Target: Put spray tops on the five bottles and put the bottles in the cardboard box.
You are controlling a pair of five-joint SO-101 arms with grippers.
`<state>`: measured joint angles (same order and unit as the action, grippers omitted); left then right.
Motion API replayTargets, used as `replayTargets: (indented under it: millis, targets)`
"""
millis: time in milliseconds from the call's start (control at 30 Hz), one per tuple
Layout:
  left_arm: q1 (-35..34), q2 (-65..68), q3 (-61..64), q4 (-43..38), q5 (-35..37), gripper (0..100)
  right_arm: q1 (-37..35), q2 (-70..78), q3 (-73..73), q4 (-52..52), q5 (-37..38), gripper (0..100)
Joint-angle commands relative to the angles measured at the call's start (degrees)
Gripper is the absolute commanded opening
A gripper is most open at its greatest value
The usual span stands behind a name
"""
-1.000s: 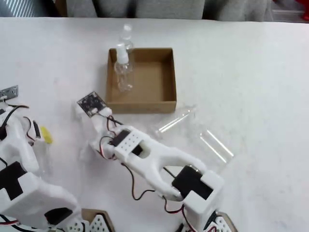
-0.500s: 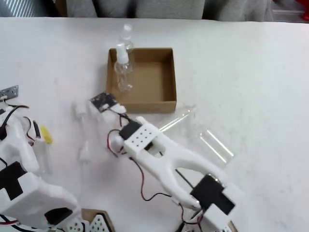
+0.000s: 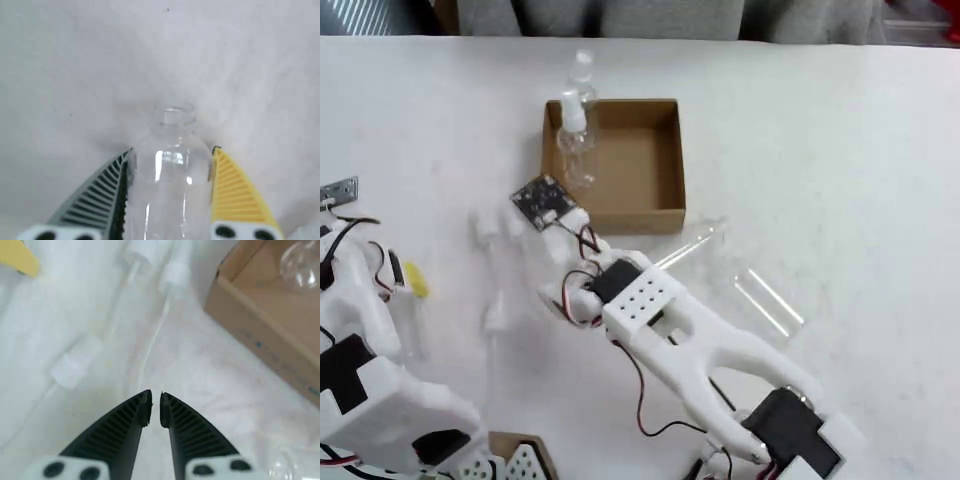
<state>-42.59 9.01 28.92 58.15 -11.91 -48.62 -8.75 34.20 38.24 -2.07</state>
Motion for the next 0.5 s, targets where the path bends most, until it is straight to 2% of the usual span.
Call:
replayTargets:
  millis: [0,200,467]
  targets:
    - [0.5,0.7,0.7,-1.7,-0.5,8,0.3,1.6,-5.4,-6.7,0.5,1.8]
    - [0.5,0.7,0.7,-1.7,-0.4,8,-0.8,13.6,-15.9,-11.1,-6.3,1.8]
    - [0.5,0.7,0.7,-1.7,-0.5,8,-1.0,29.8,-31.2,-10.6,-6.5,1.8]
